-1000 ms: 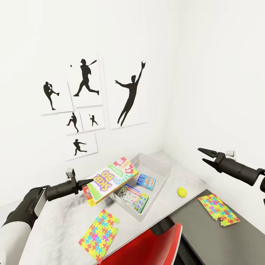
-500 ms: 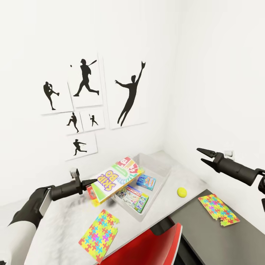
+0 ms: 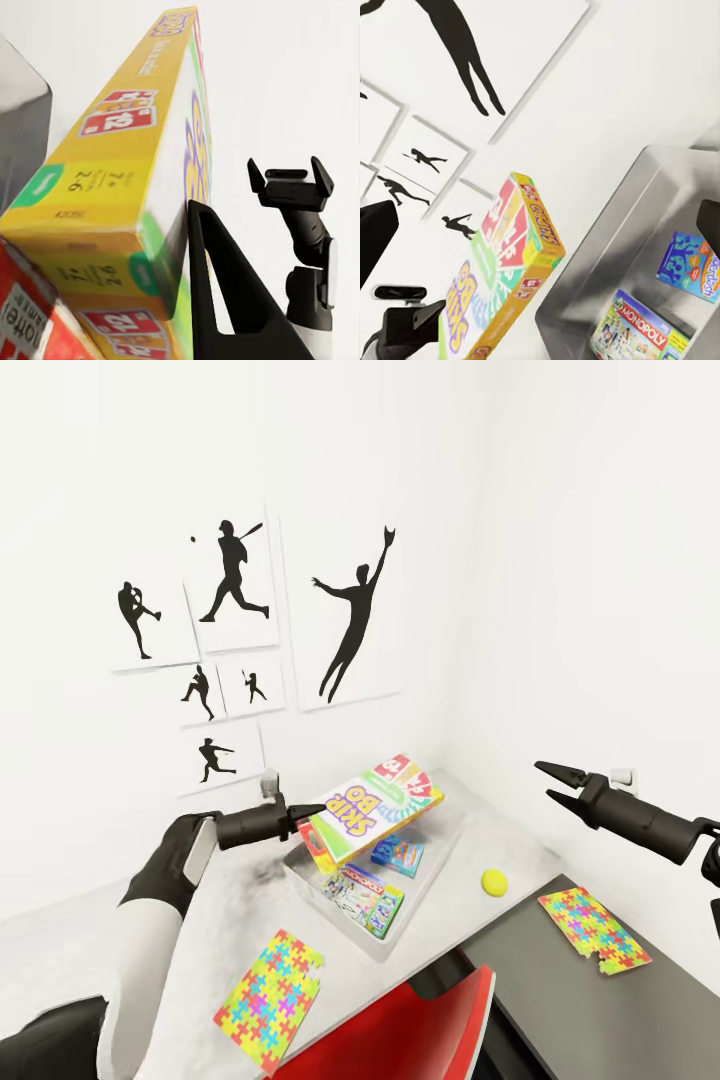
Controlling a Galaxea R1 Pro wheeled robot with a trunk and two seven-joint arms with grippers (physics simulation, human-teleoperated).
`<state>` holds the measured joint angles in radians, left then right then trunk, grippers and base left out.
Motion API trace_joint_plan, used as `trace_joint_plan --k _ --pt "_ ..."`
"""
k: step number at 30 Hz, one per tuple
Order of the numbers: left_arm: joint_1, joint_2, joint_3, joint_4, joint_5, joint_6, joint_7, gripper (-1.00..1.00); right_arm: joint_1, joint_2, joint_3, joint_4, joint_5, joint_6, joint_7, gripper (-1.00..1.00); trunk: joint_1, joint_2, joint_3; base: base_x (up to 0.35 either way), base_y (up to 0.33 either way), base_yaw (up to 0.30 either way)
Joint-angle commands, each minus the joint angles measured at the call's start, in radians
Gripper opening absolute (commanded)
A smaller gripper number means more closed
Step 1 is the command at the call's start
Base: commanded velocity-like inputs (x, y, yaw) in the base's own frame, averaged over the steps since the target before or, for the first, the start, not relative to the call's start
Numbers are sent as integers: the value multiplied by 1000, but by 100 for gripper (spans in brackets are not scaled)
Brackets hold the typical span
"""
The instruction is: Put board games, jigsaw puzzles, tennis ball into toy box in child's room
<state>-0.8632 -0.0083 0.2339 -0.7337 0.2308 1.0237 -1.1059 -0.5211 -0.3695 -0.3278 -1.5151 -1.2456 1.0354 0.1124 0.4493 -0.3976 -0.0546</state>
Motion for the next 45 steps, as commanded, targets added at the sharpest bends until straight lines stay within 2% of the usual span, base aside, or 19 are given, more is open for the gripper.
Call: trace_joint_plan --k 1,2,3,6,7,10,13,18,22,24,39,45 --pt "-6 -20 5 1 0 4 29 -100 -1 0 -2 1 11 5 10 100 1 -2 -2 0 0 0" --pt "-12 -44 8 2 1 3 77 -100 -2 0 -3 0 11 5 10 100 1 -2 -2 0 0 0" --pt "-13 -50 11 3 1 3 93 -100 -2 0 -3 0 11 5 10 100 1 -2 -2 0 0 0" --pt "-17 -85 45 7 2 -4 209 -100 -2 0 -3 0 11 5 10 100 1 -2 -2 0 0 0" --pt "-18 -91 55 8 2 -5 231 -100 -2 0 -3 0 10 5 10 100 1 -2 -2 0 0 0" --pt "-19 -118 117 9 3 -28 352 -100 -1 0 -6 0 9 5 10 100 1 -2 -2 0 0 0" --pt "-19 -130 143 15 4 -80 411 -100 -2 0 -6 0 9 5 10 100 1 -2 -2 0 0 0" --pt "-19 -138 151 55 3 -149 430 -100 -2 0 -5 -3 9 5 10 100 1 -2 -2 0 0 0" --pt "-19 -151 149 129 0 -245 433 -100 -1 0 -5 -18 9 5 10 100 1 -2 -2 0 0 0" --pt "-19 -153 148 153 -2 -268 434 -100 -2 0 -5 -20 9 5 10 100 1 -2 -2 0 0 0" --pt "-19 -157 142 262 -7 -392 427 -100 -2 -1 -7 -22 9 6 11 100 1 -2 -2 0 0 0" --pt "-19 -159 141 289 -7 -406 424 -100 -2 0 -7 -22 9 6 12 100 1 -2 -2 0 0 0"
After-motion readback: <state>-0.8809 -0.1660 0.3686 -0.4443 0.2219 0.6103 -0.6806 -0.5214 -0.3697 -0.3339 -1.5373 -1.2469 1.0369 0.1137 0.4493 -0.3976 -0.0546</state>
